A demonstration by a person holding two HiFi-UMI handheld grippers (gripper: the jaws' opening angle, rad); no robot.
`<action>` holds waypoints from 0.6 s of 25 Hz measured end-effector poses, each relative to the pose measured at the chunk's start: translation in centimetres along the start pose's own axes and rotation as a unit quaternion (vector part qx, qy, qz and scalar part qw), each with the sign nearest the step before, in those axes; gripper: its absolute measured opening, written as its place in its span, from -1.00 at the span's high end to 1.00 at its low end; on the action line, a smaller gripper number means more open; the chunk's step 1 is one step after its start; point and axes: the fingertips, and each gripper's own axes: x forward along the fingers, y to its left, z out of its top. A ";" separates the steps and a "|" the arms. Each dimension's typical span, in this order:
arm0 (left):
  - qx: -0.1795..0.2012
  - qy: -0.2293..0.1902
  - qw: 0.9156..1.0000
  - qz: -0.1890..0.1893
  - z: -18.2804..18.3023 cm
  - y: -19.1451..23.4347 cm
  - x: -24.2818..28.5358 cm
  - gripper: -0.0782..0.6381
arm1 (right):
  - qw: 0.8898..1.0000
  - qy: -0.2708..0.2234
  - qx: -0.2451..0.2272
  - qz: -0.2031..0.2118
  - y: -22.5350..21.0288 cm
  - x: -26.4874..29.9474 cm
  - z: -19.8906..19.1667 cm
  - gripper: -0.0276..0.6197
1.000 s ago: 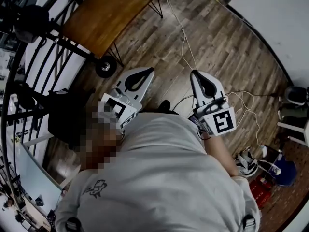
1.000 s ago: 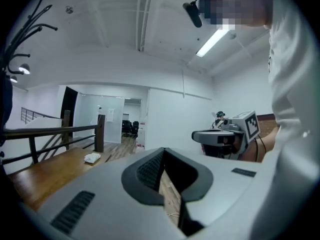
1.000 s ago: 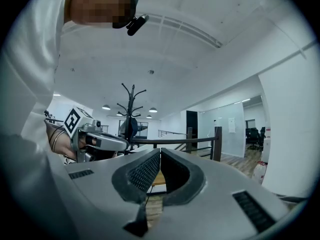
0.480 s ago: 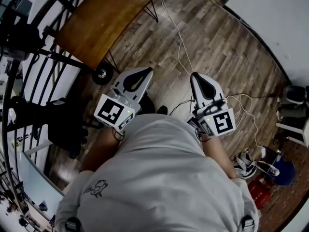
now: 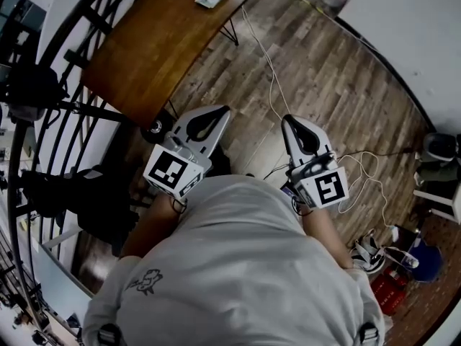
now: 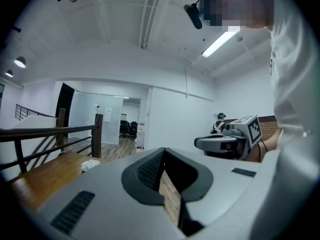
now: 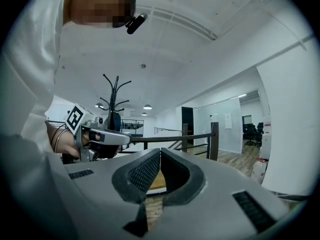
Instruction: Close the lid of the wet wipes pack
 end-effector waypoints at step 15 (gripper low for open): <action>0.006 0.000 1.000 -0.008 4.2 14.2 0.7 0.75 | 1.000 -0.013 0.013 0.000 -0.7 14.1 3.9 0.81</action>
